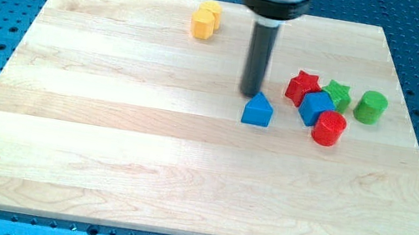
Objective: Place the blue triangle at the center of the board
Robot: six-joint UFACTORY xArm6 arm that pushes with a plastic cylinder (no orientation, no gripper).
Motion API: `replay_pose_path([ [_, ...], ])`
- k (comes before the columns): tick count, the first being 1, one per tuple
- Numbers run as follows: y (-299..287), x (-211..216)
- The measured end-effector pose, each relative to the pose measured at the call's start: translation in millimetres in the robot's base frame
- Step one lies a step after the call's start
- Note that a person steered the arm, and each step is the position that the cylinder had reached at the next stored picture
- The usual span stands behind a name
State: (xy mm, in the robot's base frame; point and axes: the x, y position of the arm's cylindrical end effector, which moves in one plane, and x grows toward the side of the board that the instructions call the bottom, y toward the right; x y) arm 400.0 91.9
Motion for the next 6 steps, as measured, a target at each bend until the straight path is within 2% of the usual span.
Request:
replay_pose_path([
  [1, 8, 18],
  [2, -55, 38],
  [3, -25, 99],
  [5, -33, 157],
  [6, -68, 119],
])
